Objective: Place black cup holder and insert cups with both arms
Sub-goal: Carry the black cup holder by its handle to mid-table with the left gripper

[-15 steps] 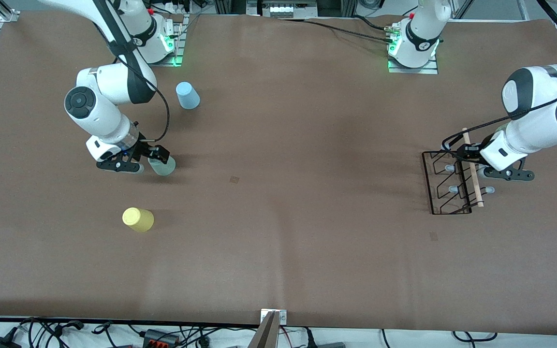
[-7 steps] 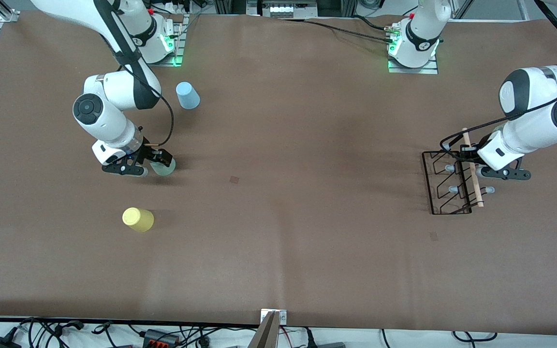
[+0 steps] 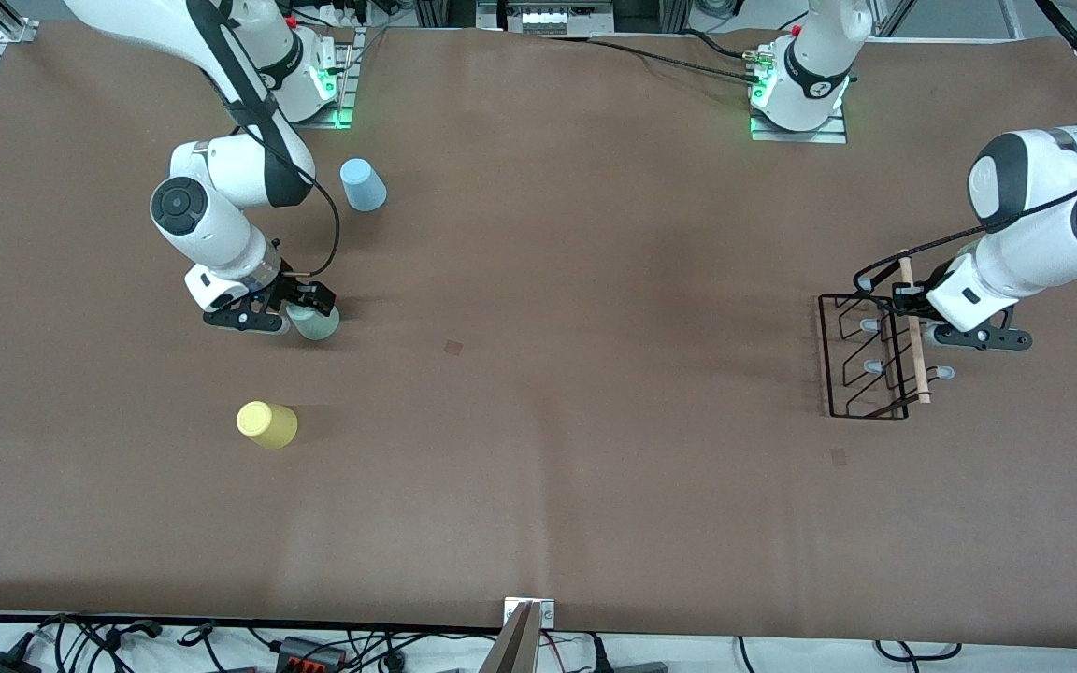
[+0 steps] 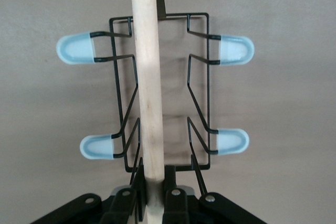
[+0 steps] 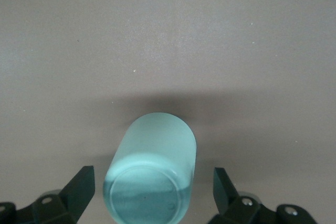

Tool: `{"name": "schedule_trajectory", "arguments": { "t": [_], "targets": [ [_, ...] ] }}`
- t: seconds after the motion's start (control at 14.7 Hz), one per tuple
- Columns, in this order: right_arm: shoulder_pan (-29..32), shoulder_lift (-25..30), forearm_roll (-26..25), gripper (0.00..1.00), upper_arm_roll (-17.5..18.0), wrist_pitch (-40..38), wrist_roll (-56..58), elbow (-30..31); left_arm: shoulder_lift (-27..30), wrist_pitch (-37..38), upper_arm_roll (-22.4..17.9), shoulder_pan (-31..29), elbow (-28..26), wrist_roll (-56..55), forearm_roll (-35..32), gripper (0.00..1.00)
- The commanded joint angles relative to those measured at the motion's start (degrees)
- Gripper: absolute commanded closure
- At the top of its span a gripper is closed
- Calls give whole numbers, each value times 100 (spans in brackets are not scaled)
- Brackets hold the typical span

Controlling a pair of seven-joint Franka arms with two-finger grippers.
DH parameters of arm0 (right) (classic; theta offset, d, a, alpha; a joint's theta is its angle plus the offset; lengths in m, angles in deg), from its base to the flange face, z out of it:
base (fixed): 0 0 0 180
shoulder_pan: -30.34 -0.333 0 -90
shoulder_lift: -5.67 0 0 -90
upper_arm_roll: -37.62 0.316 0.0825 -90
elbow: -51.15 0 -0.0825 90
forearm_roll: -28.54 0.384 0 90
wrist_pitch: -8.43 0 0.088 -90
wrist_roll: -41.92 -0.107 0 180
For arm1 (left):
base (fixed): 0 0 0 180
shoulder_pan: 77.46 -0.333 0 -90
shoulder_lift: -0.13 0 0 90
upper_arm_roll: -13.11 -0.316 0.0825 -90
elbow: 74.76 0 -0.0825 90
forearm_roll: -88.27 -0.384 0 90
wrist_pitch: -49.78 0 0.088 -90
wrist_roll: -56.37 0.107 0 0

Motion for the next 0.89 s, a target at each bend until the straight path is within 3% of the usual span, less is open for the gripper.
{"name": "schedule_trajectory", "arguments": {
  "t": [0.0,0.2,0.48,0.82],
  "targets": [
    [0,79,-11,0,24,152,-2,144,119,1498,344,38,1057,-74,-41,99],
    [9,70,-11,0,94,152,7,144,-161,2389,967,108,2008,-415,-24,99],
    [140,79,-20,3,94,152,181,109,-363,2576,1698,414,2493,-1582,256,99],
    [202,88,-11,6,103,152,350,109,-1487,2514,1831,1600,3414,-2946,626,99]
  ]
}}
